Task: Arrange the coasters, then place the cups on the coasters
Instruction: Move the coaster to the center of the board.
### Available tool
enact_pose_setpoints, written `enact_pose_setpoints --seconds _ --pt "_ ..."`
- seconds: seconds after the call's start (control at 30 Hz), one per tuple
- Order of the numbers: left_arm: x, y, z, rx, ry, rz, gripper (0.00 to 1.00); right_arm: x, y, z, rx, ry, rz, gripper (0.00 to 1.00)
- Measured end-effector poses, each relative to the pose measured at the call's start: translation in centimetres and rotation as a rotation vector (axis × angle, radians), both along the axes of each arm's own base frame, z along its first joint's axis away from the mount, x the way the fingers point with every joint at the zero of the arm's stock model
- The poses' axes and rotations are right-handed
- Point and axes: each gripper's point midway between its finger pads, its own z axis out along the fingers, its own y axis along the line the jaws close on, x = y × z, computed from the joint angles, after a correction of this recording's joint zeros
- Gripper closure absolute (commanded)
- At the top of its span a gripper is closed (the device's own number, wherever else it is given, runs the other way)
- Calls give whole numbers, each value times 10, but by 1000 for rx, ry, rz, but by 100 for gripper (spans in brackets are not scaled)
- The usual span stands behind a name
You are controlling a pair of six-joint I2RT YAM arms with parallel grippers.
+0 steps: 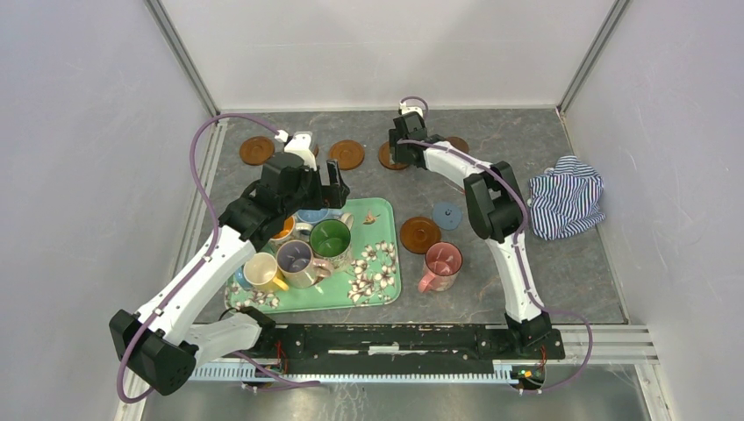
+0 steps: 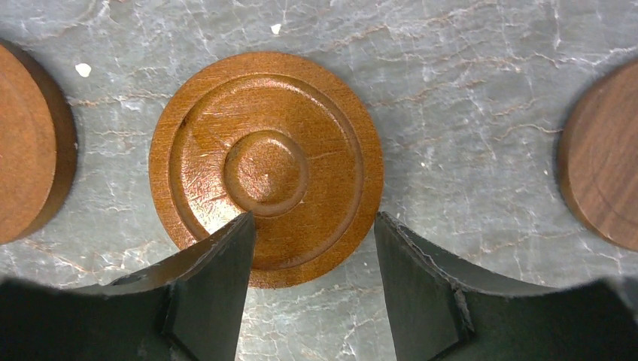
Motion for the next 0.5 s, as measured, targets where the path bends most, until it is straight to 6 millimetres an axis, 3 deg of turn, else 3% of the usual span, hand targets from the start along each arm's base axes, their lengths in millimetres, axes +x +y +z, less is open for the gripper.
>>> enact_pose_setpoints --seconds 0.5 --pt "-3 2 -5 12 20 1 0 11 11 -1 35 -14 21 32"
